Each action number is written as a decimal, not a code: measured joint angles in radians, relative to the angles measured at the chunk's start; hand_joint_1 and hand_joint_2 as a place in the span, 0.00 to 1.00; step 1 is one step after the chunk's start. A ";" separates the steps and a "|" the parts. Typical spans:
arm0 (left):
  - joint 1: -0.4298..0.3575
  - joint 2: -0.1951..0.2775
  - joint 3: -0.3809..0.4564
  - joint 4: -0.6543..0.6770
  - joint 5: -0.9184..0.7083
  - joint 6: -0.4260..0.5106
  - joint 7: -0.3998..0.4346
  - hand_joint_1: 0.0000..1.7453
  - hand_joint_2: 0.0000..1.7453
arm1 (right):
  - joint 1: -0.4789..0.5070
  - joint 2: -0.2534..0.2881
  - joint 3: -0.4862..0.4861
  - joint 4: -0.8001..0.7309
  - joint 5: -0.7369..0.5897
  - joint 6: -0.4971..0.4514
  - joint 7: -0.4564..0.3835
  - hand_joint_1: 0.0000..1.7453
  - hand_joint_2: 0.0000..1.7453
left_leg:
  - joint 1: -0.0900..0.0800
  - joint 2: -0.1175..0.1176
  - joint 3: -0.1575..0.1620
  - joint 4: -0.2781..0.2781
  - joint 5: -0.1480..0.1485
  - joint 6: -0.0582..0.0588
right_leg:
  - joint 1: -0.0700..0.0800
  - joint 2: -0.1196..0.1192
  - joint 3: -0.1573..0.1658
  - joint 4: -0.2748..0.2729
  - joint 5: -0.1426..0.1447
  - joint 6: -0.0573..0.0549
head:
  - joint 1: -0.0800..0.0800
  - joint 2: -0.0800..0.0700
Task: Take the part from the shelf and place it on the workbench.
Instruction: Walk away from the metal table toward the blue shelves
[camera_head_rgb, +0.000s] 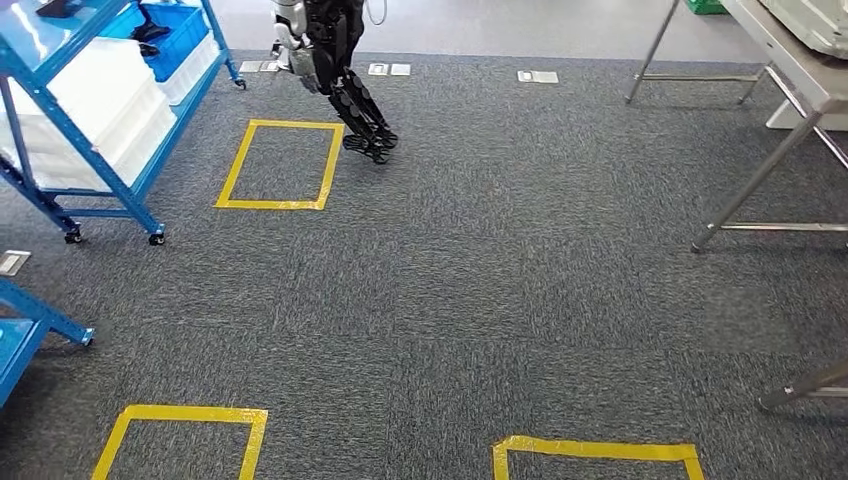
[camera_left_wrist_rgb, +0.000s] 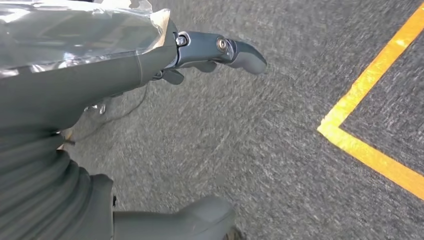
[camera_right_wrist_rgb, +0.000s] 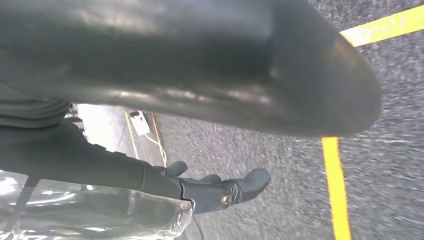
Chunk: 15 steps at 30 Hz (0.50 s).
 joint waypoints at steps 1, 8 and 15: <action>0.000 0.000 0.000 0.000 0.000 0.001 -0.001 0.00 1.00 | -0.001 0.000 0.000 0.000 0.000 -0.001 0.000 0.00 0.00 | -0.004 -0.007 0.000 -0.003 -0.001 0.007 | 0.001 -0.010 0.004 -0.001 -0.002 0.006 | 0.002 0.000; -0.001 0.000 0.000 0.000 0.003 0.008 -0.003 0.00 1.00 | 0.001 0.004 0.000 0.000 0.005 -0.003 -0.004 0.00 0.00 | -0.005 -0.100 -0.006 -0.021 0.023 0.052 | -0.012 0.106 -0.105 0.251 -0.127 0.012 | 0.010 0.000; 0.002 -0.001 0.000 0.000 0.006 0.011 -0.005 0.00 1.00 | 0.001 0.002 0.000 0.000 0.012 -0.004 -0.006 0.00 0.00 | -0.011 -0.197 -0.005 -0.016 0.023 0.039 | -0.019 0.180 -0.021 0.014 0.007 0.040 | 0.012 0.000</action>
